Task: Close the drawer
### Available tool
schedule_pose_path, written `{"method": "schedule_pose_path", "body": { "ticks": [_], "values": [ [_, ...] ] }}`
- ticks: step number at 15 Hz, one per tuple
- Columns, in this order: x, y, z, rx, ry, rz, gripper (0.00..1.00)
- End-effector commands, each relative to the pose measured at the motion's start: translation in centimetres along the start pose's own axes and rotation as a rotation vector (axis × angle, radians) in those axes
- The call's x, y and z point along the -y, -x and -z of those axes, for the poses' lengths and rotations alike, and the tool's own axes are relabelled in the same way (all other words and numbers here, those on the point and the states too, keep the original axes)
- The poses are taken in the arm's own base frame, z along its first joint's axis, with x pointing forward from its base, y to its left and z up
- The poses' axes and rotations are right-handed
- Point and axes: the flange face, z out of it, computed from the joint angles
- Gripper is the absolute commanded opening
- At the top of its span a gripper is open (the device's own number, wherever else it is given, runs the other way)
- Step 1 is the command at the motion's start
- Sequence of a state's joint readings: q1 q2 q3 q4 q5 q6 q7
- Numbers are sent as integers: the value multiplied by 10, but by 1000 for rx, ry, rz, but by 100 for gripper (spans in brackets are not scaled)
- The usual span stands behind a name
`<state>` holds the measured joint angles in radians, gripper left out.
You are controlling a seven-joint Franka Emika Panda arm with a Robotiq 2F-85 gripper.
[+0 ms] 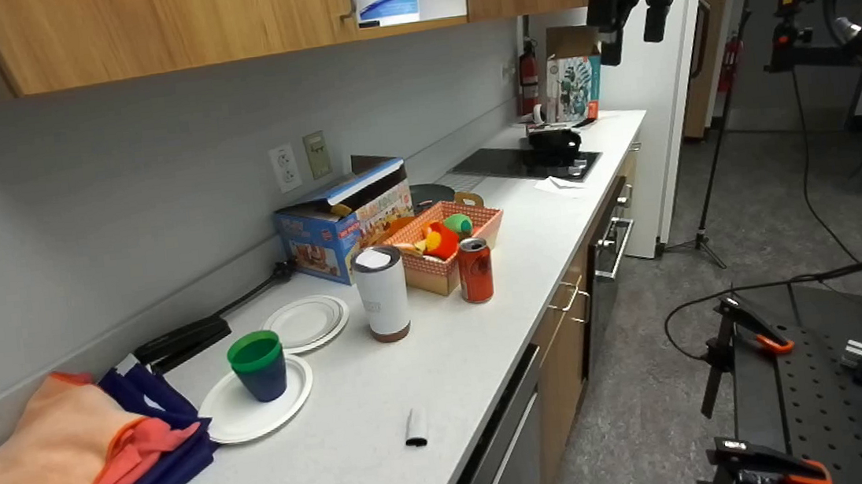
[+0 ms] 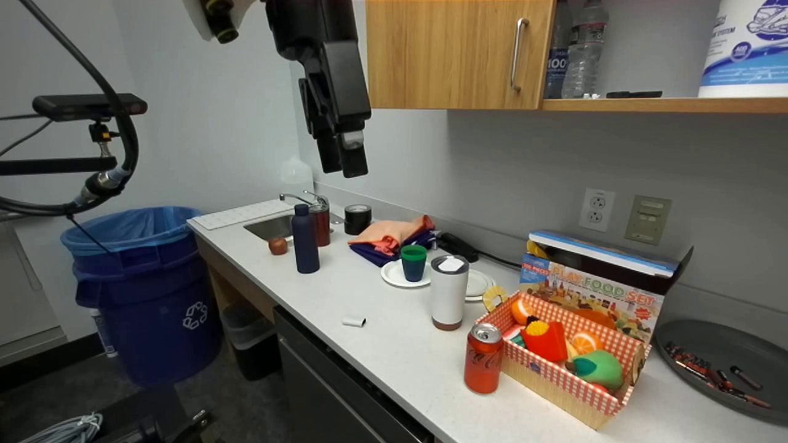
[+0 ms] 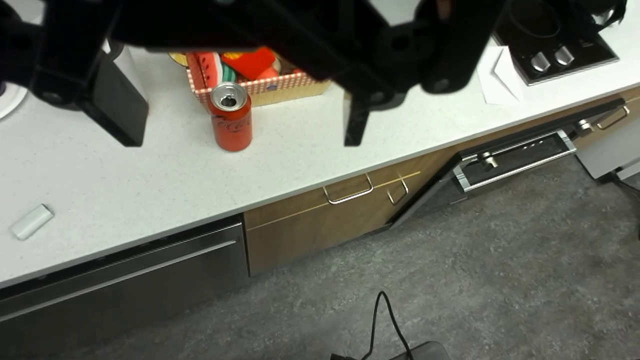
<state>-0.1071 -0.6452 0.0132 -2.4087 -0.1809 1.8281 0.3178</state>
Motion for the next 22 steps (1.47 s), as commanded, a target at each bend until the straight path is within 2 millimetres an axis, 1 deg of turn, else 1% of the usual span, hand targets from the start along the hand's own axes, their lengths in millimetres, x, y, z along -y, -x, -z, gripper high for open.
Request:
{"method": "schedule_pose_path", "body": {
  "ticks": [1, 2, 4, 6, 11, 13, 15, 17, 19, 20, 22],
  "values": [
    [0, 0, 0, 1, 0, -1, 100],
    [-4, -5, 4, 0, 2, -19, 100],
    [-25, -12, 13, -10, 10, -99, 100],
    [-60, -20, 22, -33, 20, -194, 100],
    [-170, -34, 34, -84, 89, -406, 100],
    [-208, -35, 39, -107, 121, -483, 100],
    [-239, -38, 45, -158, 154, -559, 100],
    [-263, -42, 52, -230, 199, -638, 100],
    [-278, -44, 58, -275, 189, -747, 100],
    [-266, -36, 50, -235, 176, -664, 100],
    [-274, -39, 53, -253, 177, -715, 100]
  ]
}}
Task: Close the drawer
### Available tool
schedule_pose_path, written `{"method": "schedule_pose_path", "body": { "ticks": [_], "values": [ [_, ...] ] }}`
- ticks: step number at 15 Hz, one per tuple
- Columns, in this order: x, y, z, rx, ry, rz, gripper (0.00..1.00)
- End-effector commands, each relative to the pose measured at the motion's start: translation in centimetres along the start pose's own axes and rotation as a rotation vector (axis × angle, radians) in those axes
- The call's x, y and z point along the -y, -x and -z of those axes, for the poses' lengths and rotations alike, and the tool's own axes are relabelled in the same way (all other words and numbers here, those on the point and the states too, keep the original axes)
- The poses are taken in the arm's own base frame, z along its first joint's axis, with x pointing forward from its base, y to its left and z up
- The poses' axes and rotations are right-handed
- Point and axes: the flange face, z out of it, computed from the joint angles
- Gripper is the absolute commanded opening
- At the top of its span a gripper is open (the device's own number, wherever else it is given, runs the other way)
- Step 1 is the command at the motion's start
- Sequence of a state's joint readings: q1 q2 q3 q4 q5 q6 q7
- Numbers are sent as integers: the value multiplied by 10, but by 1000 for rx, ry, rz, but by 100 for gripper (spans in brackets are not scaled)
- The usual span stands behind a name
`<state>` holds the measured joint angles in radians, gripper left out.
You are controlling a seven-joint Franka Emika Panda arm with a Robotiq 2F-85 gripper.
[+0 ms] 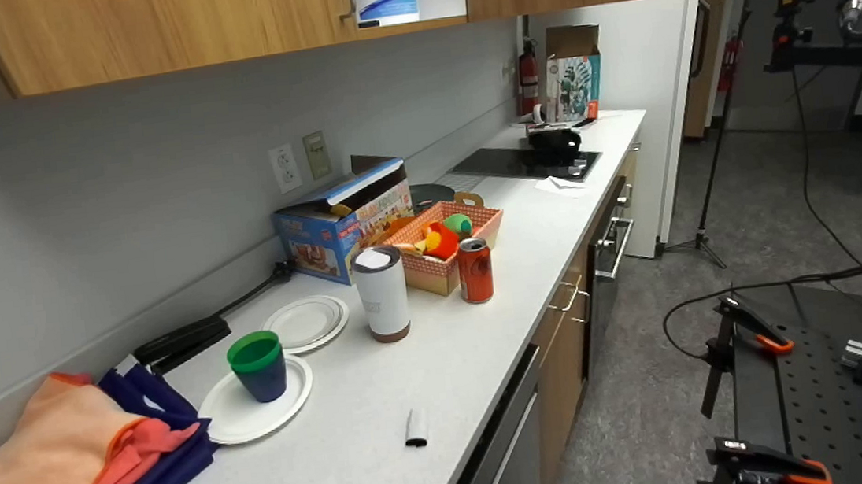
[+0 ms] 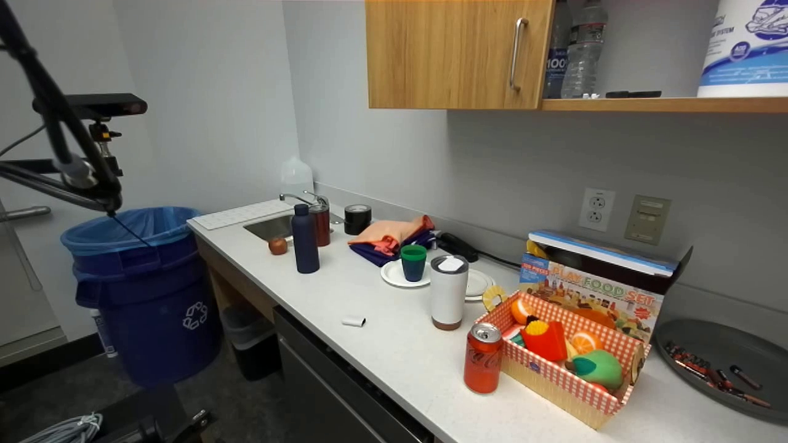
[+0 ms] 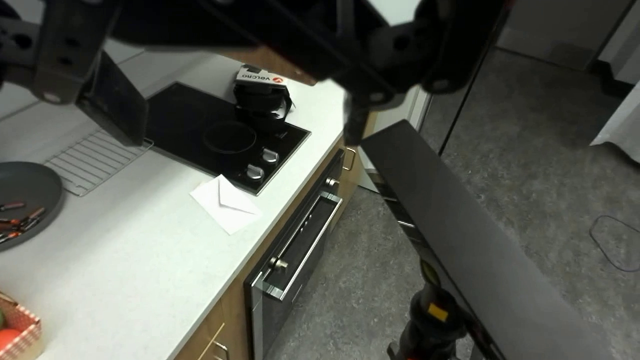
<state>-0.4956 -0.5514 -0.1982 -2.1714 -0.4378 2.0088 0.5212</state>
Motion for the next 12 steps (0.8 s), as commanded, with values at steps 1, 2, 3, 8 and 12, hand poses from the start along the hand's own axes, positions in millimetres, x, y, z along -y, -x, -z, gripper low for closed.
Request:
{"method": "schedule_pose_path", "body": {
  "ticks": [1, 2, 3, 8, 12],
  "values": [
    [0, -2, 1, 0, 1, -7, 100],
    [0, -2, 1, 0, 1, -12, 100],
    [1, -2, 1, 0, 1, -13, 100],
    [-27, -45, -25, -82, 112, -65, 100],
    [-56, -76, -37, -161, 104, -61, 100]
  ]
}}
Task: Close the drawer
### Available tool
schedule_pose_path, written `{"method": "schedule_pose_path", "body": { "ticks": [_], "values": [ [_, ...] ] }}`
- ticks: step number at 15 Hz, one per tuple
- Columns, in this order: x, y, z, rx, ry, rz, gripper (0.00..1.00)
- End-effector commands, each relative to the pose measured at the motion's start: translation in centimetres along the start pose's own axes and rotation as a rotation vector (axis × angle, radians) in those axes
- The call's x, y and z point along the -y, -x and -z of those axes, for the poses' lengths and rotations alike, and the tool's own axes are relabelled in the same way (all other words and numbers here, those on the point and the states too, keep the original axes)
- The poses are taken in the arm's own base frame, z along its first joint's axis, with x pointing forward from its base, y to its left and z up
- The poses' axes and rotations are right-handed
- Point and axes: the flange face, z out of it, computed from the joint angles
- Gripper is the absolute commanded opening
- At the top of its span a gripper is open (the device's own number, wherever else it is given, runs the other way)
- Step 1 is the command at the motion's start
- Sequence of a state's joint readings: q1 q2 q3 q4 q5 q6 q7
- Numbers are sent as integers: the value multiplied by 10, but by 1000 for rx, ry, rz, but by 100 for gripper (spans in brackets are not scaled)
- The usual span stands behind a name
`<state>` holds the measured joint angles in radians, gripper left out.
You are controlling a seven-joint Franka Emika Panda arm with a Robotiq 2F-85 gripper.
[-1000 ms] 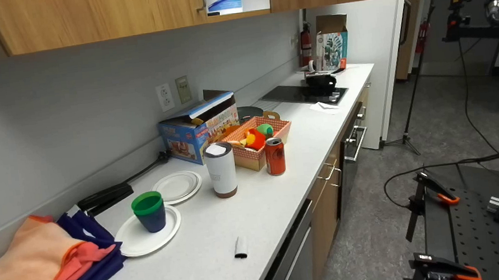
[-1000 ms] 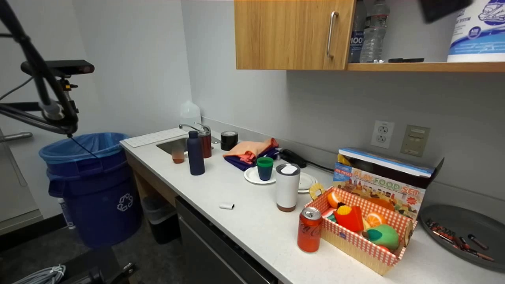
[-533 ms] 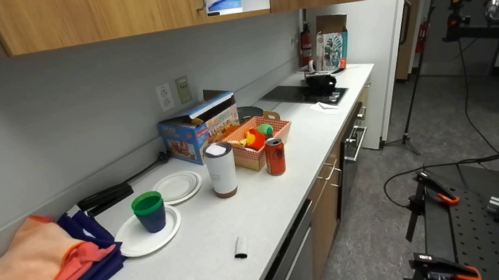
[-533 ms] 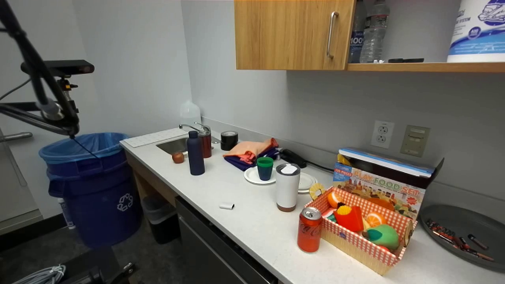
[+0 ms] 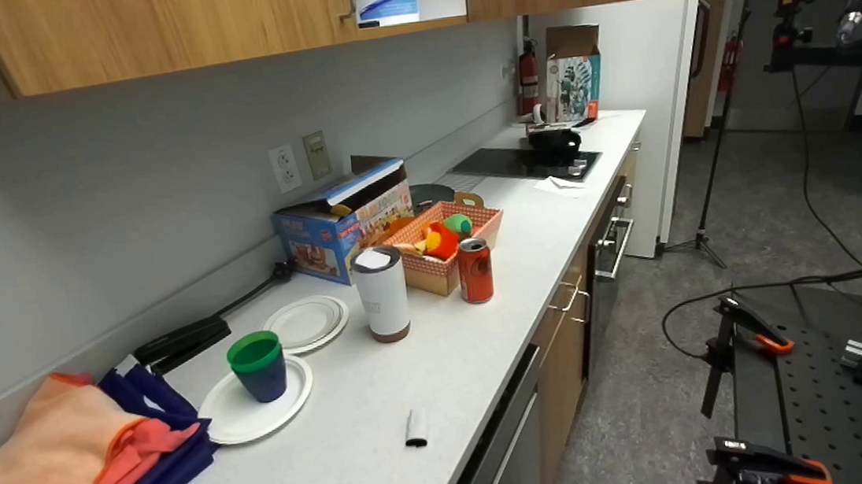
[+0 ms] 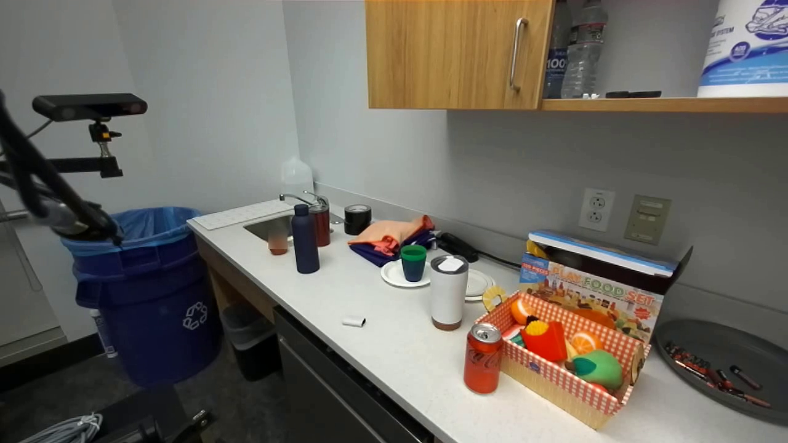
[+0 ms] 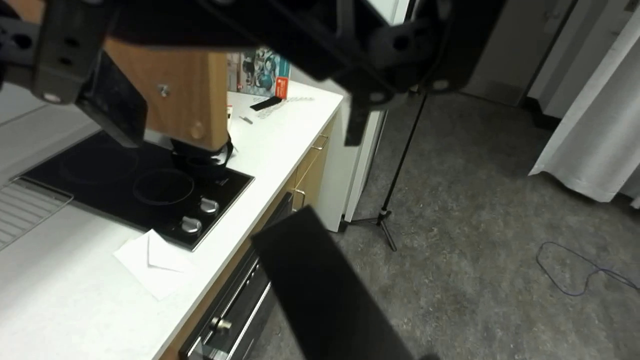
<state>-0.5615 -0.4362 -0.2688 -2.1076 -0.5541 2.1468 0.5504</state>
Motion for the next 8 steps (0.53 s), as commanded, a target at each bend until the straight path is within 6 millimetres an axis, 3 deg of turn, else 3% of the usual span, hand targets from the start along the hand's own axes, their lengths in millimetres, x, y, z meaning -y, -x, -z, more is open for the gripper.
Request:
{"method": "schedule_pose_path", "body": {
  "ticks": [1, 8],
  "values": [
    [-15, -35, -8, -88, -17, 25, 100],
    [-40, -63, 18, -318, -175, 257, 100]
  ]
}}
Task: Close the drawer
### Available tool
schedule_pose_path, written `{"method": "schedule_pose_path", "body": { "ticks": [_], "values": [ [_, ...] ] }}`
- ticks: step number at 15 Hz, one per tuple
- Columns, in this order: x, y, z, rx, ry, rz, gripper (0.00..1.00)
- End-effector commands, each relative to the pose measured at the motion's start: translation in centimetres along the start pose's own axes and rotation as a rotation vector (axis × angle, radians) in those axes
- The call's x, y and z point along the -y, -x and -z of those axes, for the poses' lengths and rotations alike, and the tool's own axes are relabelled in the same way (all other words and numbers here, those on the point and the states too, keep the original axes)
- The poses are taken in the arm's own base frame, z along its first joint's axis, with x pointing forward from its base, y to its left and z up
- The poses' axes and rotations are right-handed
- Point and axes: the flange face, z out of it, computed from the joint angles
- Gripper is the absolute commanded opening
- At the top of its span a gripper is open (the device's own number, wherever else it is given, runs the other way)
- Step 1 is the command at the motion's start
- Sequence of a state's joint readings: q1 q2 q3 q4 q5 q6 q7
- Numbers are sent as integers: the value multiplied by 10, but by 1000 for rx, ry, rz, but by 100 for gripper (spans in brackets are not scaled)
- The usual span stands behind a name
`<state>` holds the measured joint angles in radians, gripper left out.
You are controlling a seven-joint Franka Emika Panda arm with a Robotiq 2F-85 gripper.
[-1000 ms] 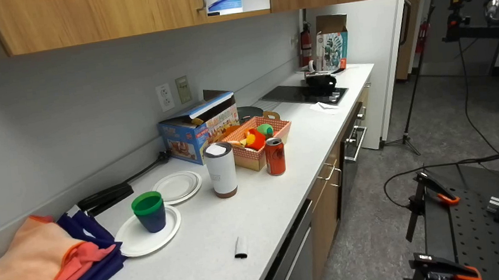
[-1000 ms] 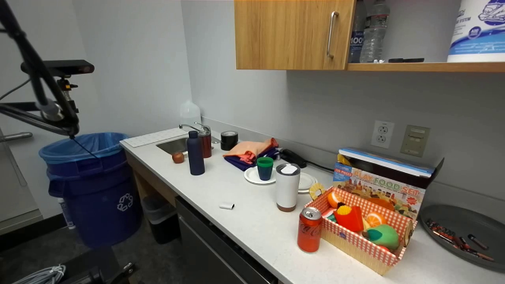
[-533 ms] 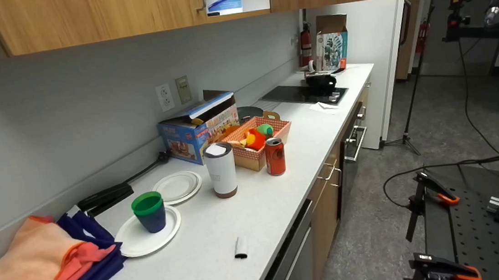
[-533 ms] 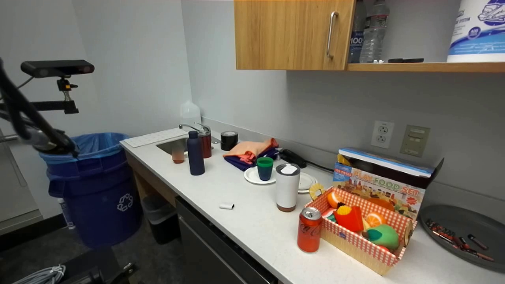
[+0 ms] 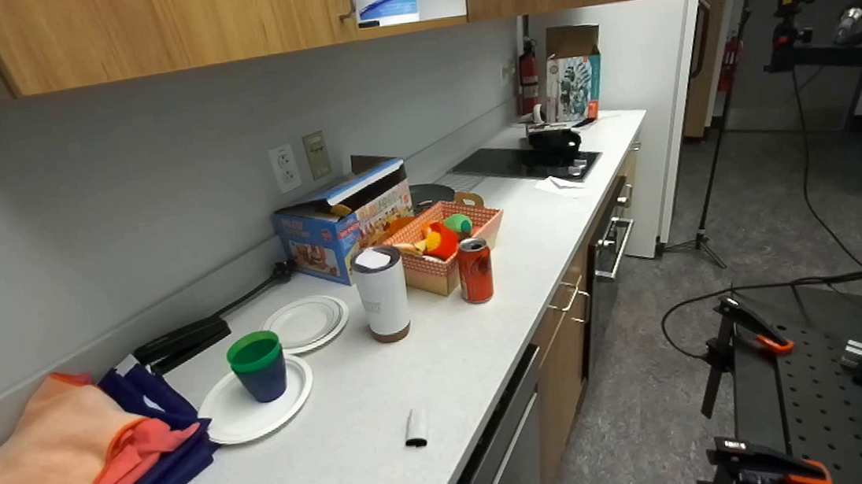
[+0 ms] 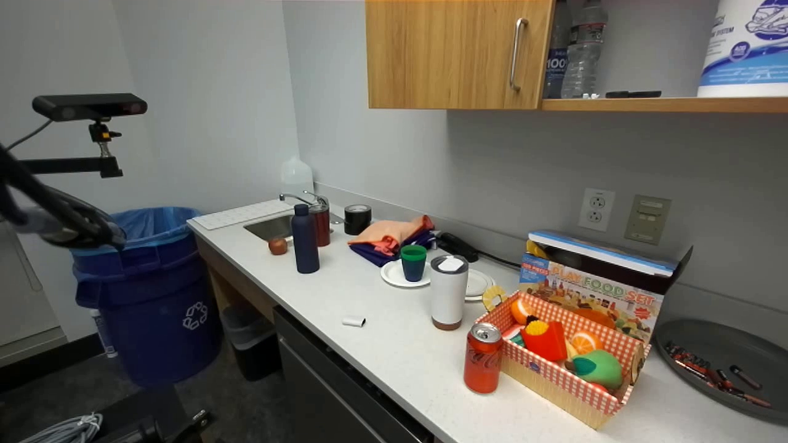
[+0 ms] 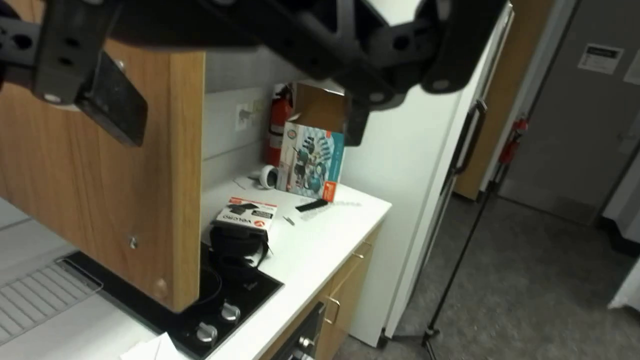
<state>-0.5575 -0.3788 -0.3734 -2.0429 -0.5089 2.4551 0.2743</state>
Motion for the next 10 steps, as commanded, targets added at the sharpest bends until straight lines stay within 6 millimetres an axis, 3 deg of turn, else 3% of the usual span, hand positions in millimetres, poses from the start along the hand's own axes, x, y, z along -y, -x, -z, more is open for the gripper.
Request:
{"method": "schedule_pose_path", "body": {
  "ticks": [1, 5, 10],
  "values": [
    [-12, -16, 13, -95, -104, 133, 100],
    [-11, -20, 9, -155, -233, 272, 100],
    [7, -26, 16, -224, -413, 438, 100]
  ]
}}
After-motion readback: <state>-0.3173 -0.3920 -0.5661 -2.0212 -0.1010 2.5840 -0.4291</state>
